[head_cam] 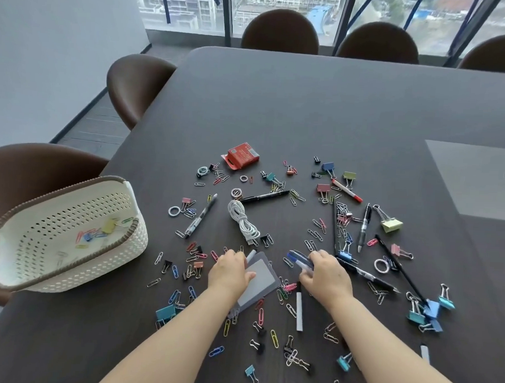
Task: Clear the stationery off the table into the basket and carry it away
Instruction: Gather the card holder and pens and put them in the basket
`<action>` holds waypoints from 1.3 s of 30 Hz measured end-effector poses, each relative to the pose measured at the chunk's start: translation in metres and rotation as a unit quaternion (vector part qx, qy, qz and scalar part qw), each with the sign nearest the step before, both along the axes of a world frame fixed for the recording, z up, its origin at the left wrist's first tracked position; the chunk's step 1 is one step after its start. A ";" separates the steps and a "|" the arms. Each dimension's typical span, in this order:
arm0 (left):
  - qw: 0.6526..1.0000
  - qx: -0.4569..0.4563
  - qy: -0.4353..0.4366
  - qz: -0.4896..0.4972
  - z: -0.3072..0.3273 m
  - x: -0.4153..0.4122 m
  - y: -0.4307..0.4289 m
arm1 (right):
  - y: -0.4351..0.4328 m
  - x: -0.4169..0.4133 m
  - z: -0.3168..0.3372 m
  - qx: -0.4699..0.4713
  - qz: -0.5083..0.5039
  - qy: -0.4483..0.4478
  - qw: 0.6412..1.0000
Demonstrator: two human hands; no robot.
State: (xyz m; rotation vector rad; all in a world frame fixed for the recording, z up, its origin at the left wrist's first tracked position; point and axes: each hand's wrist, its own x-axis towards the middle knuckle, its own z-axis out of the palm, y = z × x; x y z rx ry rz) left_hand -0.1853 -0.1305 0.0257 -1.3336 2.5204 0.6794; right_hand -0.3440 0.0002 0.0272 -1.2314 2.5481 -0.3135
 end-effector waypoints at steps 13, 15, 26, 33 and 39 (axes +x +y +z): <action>0.994 0.052 -0.055 0.075 0.005 -0.010 -0.001 | 0.008 0.020 0.013 0.039 -0.064 -0.103 0.992; 0.994 0.053 -0.051 0.078 0.006 -0.008 -0.001 | 0.014 0.023 0.013 0.053 -0.073 -0.113 0.989; 0.983 0.079 0.135 0.099 0.016 0.045 -0.026 | -0.004 0.040 0.019 0.074 -0.020 -0.145 0.986; 0.983 -0.035 0.138 0.120 0.029 0.077 -0.060 | -0.049 0.063 0.028 0.142 0.130 -0.066 0.979; 0.986 -0.063 0.120 0.095 0.017 0.065 -0.087 | -0.051 0.053 0.013 0.159 0.148 -0.044 0.975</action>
